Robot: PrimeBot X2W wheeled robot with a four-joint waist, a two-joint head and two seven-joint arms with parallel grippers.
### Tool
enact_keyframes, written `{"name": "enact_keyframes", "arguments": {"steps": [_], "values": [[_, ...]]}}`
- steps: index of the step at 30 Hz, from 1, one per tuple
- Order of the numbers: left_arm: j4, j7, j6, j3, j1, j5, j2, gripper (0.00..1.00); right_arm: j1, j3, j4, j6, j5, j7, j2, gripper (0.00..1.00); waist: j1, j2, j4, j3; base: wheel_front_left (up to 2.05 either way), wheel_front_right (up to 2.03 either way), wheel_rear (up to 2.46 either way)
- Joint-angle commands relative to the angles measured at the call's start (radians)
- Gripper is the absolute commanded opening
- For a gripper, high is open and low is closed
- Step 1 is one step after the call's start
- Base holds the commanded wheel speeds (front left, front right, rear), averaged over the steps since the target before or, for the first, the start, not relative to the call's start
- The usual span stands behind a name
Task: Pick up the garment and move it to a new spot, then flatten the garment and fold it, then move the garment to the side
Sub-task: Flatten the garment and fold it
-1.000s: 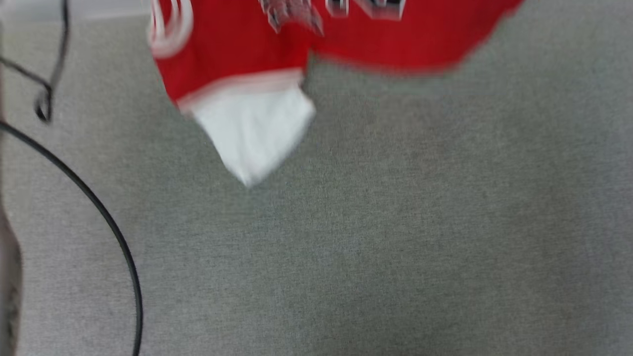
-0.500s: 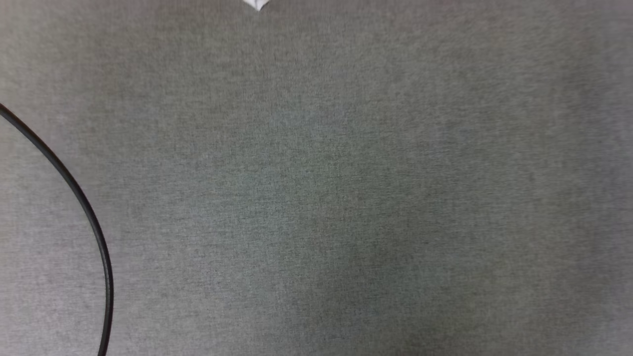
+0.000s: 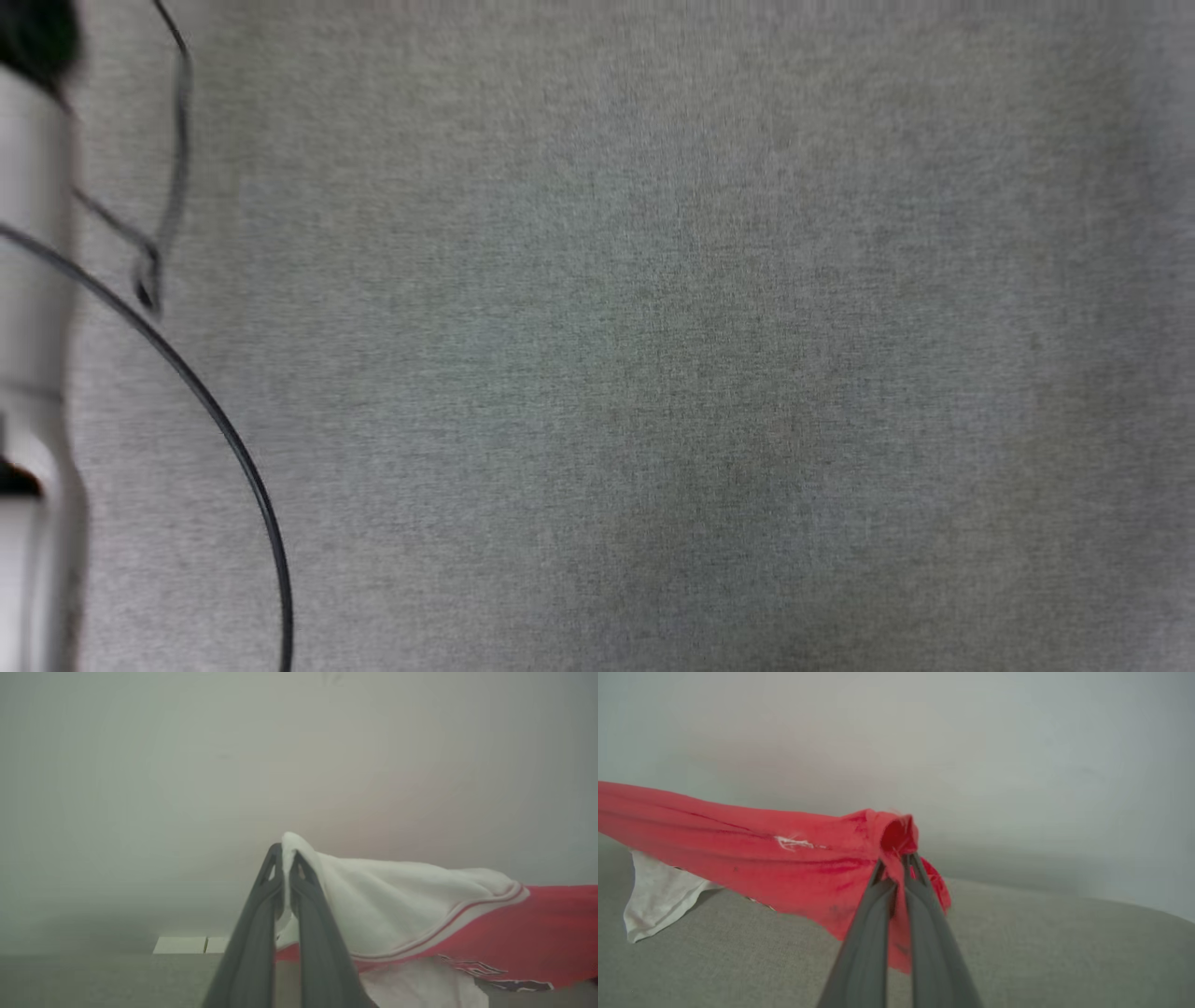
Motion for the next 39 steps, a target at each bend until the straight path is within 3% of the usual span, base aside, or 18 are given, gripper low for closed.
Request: {"name": "enact_keyframes", "arguments": {"steps": [1,8,15,21,29,35,39], "values": [[0.012,-0.01,0.0,-0.003,0.057,-0.013,-0.004,0.0,0.05,0.017,0.014,-0.001,0.021,-0.01,-0.009,0.0,-0.0001,0.0,0.013,-0.052,0.0,0.0,0.0],[0.0,-0.042,-0.001,0.004,0.39,-0.085,-0.023,0.0,0.313,0.123,0.017,-0.001,0.123,-0.08,-0.05,0.0,-0.0001,0.0,0.035,-0.215,0.0,0.0,0.0],[-0.147,-0.05,0.013,0.071,0.752,-0.111,0.004,0.0,0.587,0.171,-0.055,-0.001,0.22,-0.143,-0.101,0.0,-0.0001,0.0,0.035,-0.349,0.0,0.0,0.0],[-0.377,-0.05,0.095,0.17,1.089,-0.101,0.002,0.0,0.801,0.174,-0.151,-0.002,0.275,-0.165,-0.125,0.0,-0.0001,0.0,0.02,-0.455,0.0,0.0,0.0],[-0.715,0.039,0.225,0.191,1.471,-0.108,0.013,0.0,1.115,0.1,-0.367,-0.002,0.26,-0.117,-0.16,0.0,-0.0001,0.0,0.035,-0.549,0.0,0.0,0.0],[-0.928,0.147,0.313,0.209,1.658,-0.127,0.037,0.0,1.371,-0.046,-0.583,-0.002,0.195,-0.016,-0.118,0.0,-0.0001,0.0,0.048,-0.571,0.0,0.0,0.0],[-1.041,0.165,0.348,0.224,1.696,-0.129,0.038,0.0,1.438,-0.102,-0.735,-0.001,0.15,0.071,-0.068,0.0,-0.0001,0.0,0.036,-0.559,0.0,0.0,0.0]]}}
